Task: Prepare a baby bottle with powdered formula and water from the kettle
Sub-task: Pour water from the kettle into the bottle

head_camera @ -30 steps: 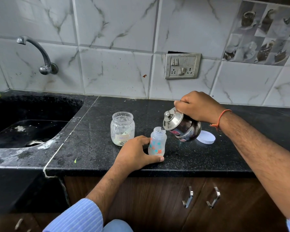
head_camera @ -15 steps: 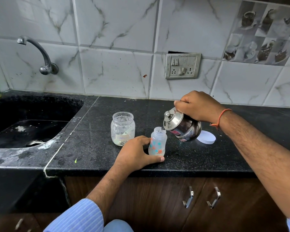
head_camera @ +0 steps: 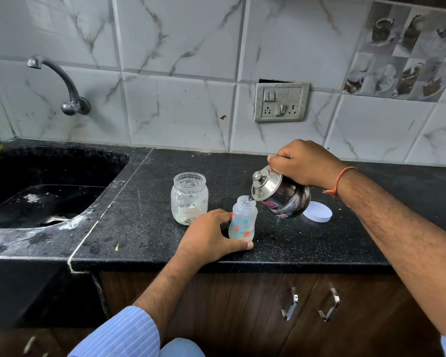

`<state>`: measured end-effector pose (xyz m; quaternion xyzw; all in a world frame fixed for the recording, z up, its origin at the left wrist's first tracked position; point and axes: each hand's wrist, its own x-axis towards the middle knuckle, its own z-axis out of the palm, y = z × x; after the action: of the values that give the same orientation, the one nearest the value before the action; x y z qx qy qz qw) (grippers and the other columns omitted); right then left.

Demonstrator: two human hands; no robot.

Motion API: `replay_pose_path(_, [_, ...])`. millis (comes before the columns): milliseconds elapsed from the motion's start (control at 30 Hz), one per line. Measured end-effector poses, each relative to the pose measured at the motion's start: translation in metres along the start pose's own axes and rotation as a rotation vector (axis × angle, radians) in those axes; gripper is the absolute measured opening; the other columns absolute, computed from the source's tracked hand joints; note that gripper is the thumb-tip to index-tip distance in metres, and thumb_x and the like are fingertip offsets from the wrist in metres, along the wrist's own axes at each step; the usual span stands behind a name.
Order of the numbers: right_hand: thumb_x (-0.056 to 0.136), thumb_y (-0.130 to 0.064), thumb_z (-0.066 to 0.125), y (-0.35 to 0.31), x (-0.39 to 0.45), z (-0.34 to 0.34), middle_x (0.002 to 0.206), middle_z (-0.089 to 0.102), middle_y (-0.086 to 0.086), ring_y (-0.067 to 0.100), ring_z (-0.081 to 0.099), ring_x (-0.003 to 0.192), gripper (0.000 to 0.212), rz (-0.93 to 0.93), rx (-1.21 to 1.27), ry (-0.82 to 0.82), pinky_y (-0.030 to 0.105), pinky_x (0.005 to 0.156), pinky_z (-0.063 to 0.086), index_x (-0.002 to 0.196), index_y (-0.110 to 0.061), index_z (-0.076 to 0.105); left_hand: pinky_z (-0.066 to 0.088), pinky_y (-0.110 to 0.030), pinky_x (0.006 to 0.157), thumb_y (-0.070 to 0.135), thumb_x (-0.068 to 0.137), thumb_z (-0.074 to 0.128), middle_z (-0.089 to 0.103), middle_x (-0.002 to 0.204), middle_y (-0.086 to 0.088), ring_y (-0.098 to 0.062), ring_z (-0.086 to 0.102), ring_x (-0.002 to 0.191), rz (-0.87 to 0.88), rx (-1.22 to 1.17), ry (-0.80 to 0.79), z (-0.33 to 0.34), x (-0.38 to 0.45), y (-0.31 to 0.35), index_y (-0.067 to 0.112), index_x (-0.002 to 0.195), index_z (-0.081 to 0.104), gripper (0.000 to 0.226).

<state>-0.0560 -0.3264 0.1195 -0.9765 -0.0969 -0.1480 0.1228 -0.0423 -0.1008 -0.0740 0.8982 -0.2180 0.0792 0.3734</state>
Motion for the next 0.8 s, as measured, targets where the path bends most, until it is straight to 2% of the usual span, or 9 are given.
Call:
replay_pose_path(267, [0.101,-0.037,0.057,0.0008,0.0012,0.0002,0.053,0.044,0.001,0.020,0.038,0.054,0.054,-0.006,-0.007,-0.009,0.033,0.054,0.028,0.053,-0.016,0.044,0.055,-0.024,0.093,0.090,0.057,0.076,0.071,0.118,0.027,0.007,0.066,0.109,0.004,-0.005,-0.005,-0.0009,-0.0008,0.0010,0.045,0.123,0.080,0.080])
replay_pose_path(467, [0.100,-0.037,0.058,0.0007,0.0018,0.0009,0.051,0.040,-0.002,0.019,0.035,0.052,0.055,-0.008,-0.011,0.000,0.033,0.053,0.026,0.052,-0.016,0.040,0.057,-0.028,0.093,0.084,0.062,0.083,0.072,0.114,0.024,0.005,0.066,0.107,0.007,-0.009,0.005,-0.0011,-0.0010,0.0002,0.044,0.120,0.080,0.071])
replay_pose_path(600, [0.100,-0.037,0.057,0.0009,0.0024,0.0010,0.050,0.038,-0.003,0.018,0.034,0.051,0.056,-0.014,-0.014,0.000,0.032,0.052,0.025,0.051,-0.016,0.039,0.055,-0.026,0.092,0.088,0.059,0.078,0.071,0.114,0.026,0.006,0.065,0.107,0.004,-0.012,0.004,-0.0006,-0.0012,0.0014,0.044,0.121,0.080,0.076])
replay_pose_path(800, [0.100,-0.038,0.057,0.0016,0.0034,0.0014,0.051,0.039,-0.001,0.019,0.035,0.052,0.056,-0.021,-0.017,-0.003,0.033,0.053,0.026,0.051,-0.016,0.039,0.058,-0.032,0.098,0.088,0.059,0.078,0.072,0.116,0.025,0.004,0.066,0.109,-0.002,-0.012,-0.008,-0.0015,-0.0012,0.0020,0.043,0.124,0.080,0.079])
